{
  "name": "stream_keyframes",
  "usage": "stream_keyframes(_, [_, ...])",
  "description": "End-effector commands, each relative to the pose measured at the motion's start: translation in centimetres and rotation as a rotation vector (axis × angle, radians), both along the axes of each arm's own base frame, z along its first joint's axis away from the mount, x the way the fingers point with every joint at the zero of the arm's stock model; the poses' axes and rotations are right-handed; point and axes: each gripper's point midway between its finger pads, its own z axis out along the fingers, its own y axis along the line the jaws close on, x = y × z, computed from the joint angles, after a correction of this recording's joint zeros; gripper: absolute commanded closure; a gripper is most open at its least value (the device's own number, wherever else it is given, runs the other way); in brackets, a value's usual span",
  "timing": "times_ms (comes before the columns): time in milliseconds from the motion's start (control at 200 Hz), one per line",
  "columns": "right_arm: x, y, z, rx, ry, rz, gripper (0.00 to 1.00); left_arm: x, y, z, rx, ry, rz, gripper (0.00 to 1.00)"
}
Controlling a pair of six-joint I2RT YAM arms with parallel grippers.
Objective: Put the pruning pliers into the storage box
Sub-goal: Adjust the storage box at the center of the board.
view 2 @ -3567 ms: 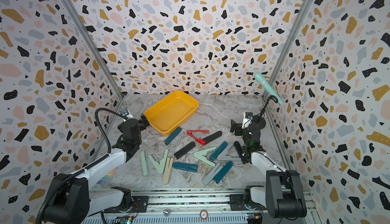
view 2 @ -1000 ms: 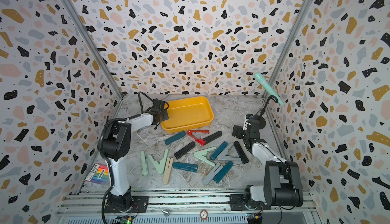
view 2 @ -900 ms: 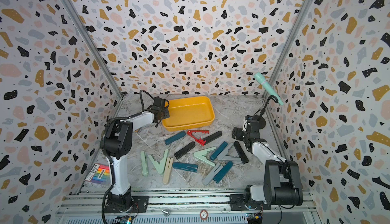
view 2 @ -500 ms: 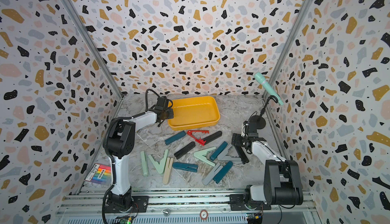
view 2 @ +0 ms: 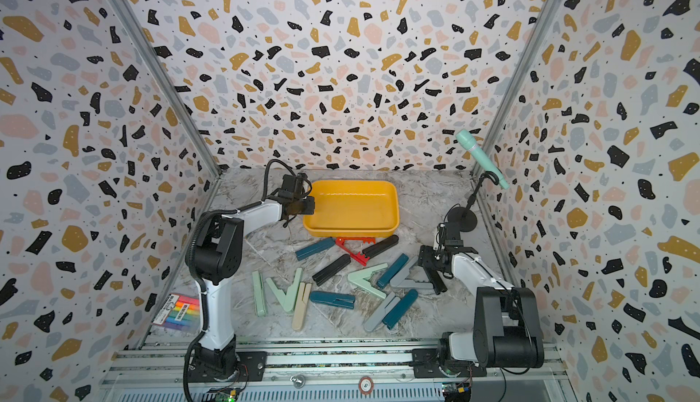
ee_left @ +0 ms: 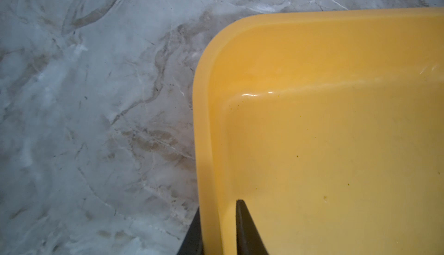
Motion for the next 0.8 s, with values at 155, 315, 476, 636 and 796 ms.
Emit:
stream_keyframes(155, [-0.8, 0.4, -0.3, 0.004, 0.015, 0.008, 0.31, -0.8, -1.6, -0.2, -0.025, -0.005, -0.057, 0.77])
stream_keyframes(315, [-1.1, 0.8, -1.4, -0.006, 0.055, 0.028, 0.36, -0.4, -1.8, 0.7, -0.049, -0.021, -0.044, 0.68])
stream_keyframes(476, [-0.9, 0.7, -1.5, -0.015, 0.046, 0.022, 0.35, 0.1, -2.0, 2.6, -0.081, -0.064, -0.031, 0.56])
stream_keyframes(636, [-0.9, 0.8, -2.1, -0.011, 0.064, 0.027, 0.38, 0.3, -2.1, 4.1, -0.110, -0.099, -0.020, 0.48])
stream_keyframes(796, [-0.9, 0.6, -2.4, -0.024, 0.070, 0.027, 0.42, 0.1, -2.1, 6.0, -0.146, -0.148, -0.007, 0.46])
